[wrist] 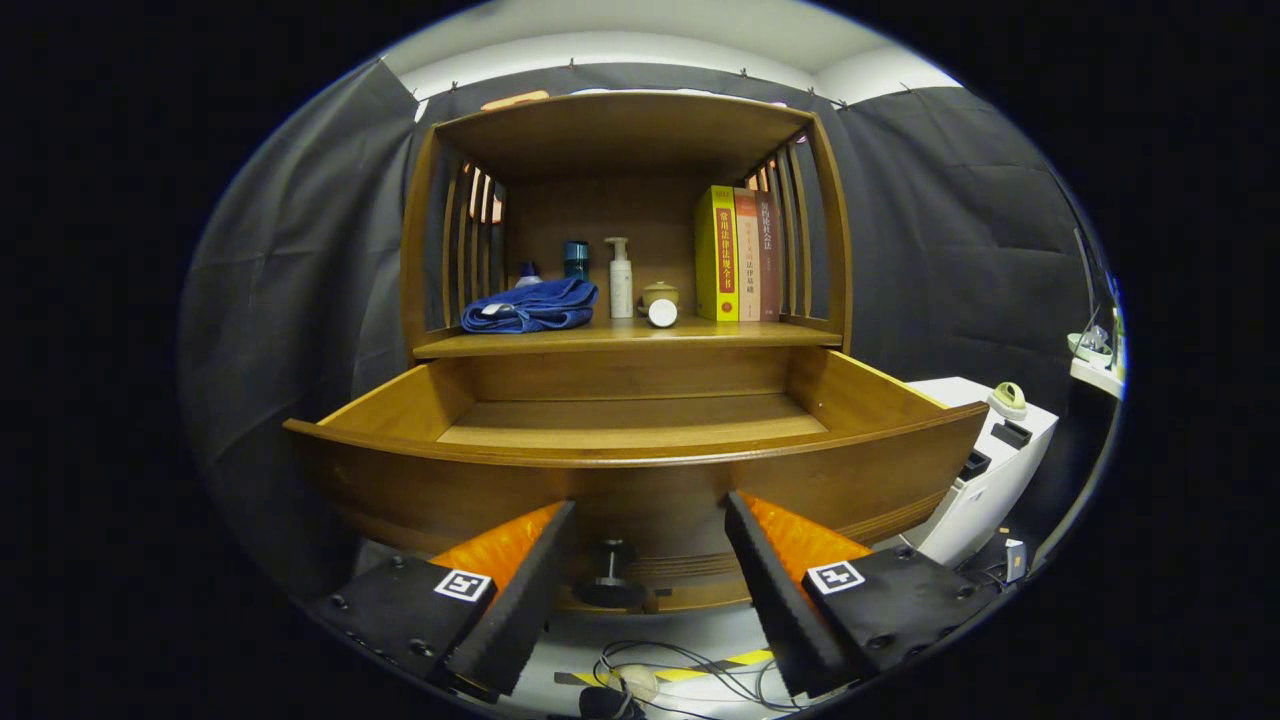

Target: Pull open the drawer, take out the items inside it, and place them on the countertop above the cabinet.

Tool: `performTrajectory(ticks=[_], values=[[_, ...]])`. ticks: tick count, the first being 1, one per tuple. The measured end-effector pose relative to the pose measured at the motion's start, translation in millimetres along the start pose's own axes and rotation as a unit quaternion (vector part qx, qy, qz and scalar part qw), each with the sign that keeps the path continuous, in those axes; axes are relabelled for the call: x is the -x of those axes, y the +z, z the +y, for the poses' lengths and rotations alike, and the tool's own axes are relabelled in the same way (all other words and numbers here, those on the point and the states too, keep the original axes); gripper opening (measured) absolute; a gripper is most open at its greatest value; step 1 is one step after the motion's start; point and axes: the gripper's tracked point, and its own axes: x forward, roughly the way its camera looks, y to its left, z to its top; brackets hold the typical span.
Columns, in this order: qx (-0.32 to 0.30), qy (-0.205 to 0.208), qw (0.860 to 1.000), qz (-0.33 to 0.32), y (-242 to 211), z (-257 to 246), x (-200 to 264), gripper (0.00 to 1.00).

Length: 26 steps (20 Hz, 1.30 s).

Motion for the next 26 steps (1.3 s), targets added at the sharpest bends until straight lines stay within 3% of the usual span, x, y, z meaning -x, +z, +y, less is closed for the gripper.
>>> performTrajectory(ticks=[17,26], values=[[0.012,-0.006,1.0,0.001,21.6,2.1,-146.8,0.97],[0.014,-0.008,1.0,-0.001,30.4,5.2,-198.0,0.94]])
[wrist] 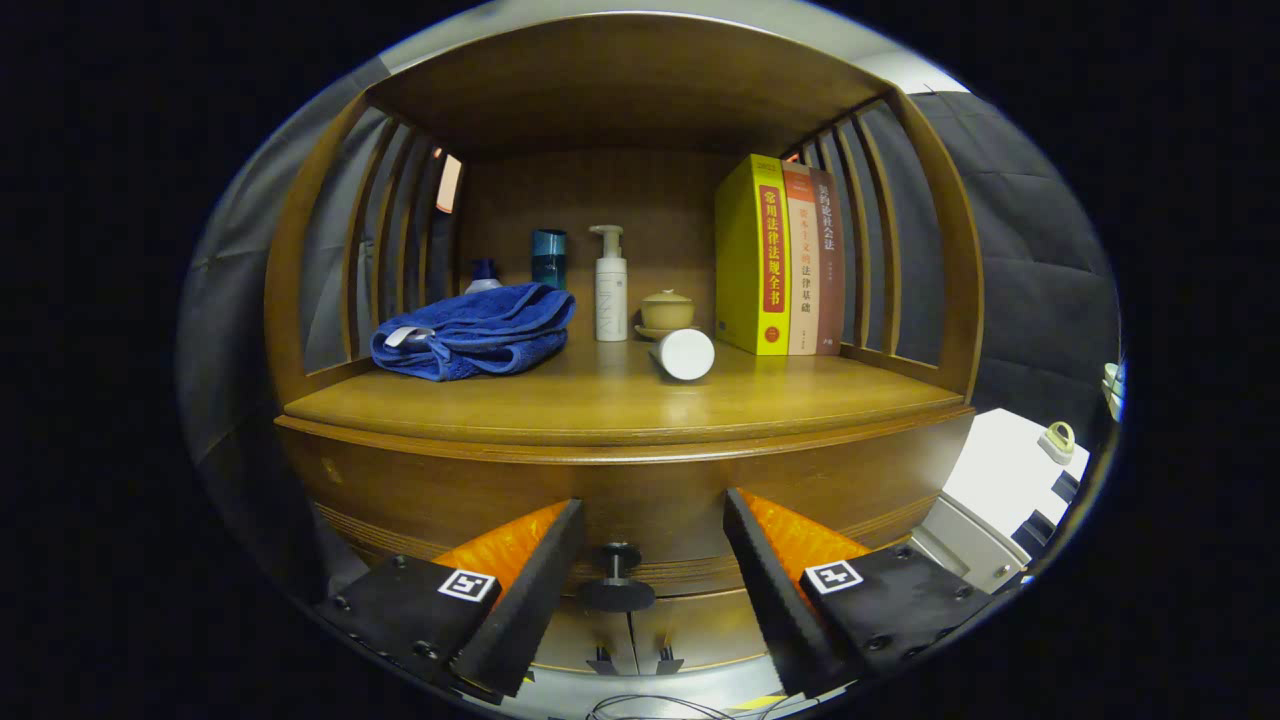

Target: Pull open the drawer, take out the items inside it, and place them on the countertop above the cabinet.

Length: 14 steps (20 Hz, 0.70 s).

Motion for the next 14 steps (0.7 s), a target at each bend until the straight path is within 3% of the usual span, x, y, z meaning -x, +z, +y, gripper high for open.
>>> performTrajectory(ticks=[7,10,14], values=[[-0.012,-0.012,1.0,-0.014,27.9,-10.7,6.6,0.97],[-0.014,-0.015,0.999,-0.037,71.7,-16.9,14.9,0.97],[0.029,-0.022,0.996,-0.077,144.5,-29.7,29.7,0.97]])
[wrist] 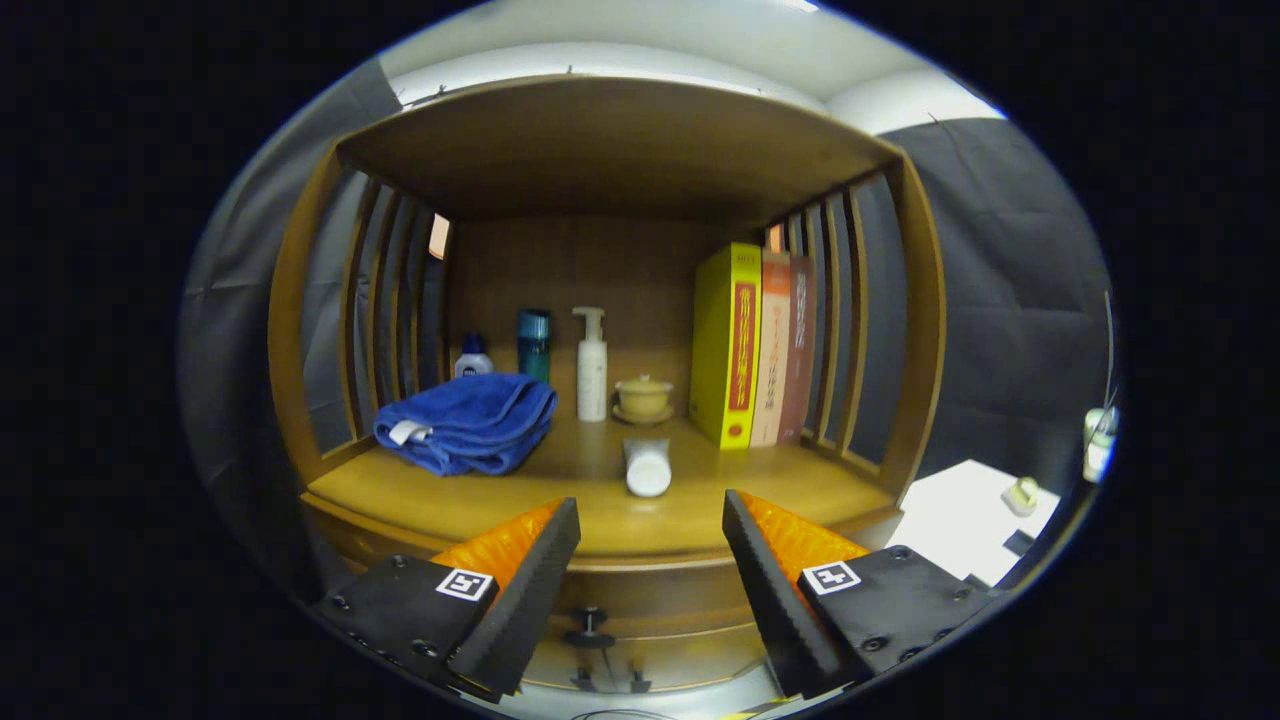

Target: Pull open the drawer, take out the items inside it, and place them on the countertop above the cabinet.

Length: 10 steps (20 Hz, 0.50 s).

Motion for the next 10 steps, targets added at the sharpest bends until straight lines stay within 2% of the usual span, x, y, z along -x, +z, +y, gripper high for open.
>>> performTrajectory(ticks=[4,7,10], values=[[-0.038,-0.005,0.999,-0.02,63.5,-20.2,5.7,0.97],[-0.043,-0.01,0.998,-0.036,118.8,-38.0,12.8,0.97],[-0.031,0.003,0.999,-0.039,166.0,-38.4,21.9,0.97]])
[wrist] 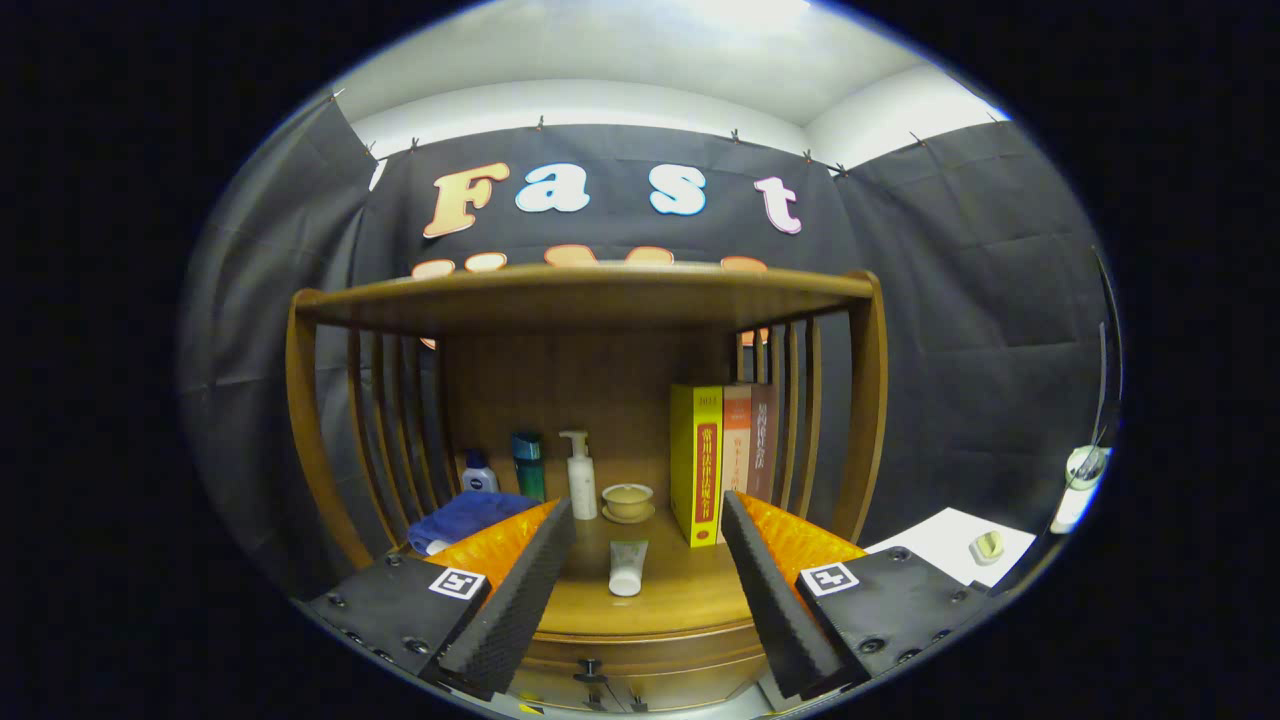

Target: Pull open the drawer, take out the items inside it, and place them on the countertop above the cabinet.

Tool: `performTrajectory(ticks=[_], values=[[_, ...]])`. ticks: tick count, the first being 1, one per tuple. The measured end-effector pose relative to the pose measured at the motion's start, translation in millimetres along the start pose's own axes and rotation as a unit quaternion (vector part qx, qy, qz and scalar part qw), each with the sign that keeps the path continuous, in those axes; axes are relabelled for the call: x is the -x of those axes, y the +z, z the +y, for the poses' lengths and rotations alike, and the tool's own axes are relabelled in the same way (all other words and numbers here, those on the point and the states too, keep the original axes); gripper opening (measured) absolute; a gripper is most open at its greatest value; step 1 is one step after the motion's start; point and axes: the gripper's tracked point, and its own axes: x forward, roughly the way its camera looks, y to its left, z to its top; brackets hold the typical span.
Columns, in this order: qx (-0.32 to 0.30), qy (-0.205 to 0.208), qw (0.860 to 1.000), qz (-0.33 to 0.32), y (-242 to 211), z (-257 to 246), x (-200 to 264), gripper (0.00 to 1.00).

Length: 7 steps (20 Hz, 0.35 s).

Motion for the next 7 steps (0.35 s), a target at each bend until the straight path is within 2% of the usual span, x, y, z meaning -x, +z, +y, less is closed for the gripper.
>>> performTrajectory(ticks=[4,7], values=[[0.024,0.026,0.999,-0.005,42.2,16.3,3.6,0.97],[0.025,0.049,0.998,-0.005,51.6,34.2,7.5,0.97]])
